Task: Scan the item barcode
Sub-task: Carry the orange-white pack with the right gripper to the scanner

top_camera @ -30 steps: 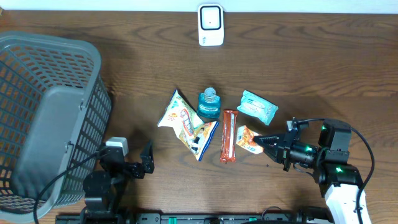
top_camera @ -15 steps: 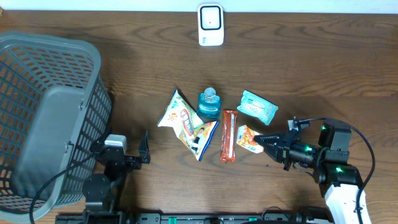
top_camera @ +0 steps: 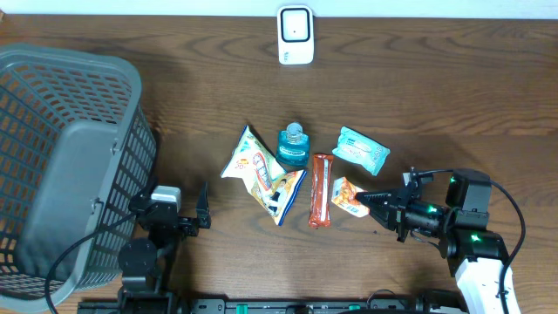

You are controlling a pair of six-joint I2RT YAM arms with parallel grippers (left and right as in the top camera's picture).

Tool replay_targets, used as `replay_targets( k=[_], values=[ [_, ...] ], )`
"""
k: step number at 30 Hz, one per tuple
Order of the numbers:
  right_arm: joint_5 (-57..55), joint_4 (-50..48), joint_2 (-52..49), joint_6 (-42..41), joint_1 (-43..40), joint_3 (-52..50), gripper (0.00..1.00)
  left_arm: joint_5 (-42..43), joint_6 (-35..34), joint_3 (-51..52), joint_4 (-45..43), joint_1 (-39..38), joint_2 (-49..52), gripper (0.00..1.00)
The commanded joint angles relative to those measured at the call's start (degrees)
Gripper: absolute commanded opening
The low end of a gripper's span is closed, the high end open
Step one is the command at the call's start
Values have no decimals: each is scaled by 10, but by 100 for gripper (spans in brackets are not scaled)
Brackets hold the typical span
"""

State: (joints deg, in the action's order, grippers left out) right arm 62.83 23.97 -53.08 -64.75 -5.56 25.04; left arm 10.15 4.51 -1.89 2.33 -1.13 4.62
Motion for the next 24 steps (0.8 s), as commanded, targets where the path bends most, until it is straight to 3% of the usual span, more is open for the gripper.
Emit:
replay_targets(
  k=[1,4,10,17,24],
  values=[
    [-39,-3,3,-15,-3,3,2,-2,-3,17,6,1,8,98],
    [-138,-38,3,16,-3,3,1,-2,-3,17,6,1,15,98],
    [-367,-202,0,134,6,3,1,-2,-3,17,6,1,26,98],
    [-434,-413,-67,289,73,3,1,-2,-3,17,6,1,26,98],
    [-545,-712,-247,365,167,3,1,-2,-3,17,6,1,26,98]
  ],
)
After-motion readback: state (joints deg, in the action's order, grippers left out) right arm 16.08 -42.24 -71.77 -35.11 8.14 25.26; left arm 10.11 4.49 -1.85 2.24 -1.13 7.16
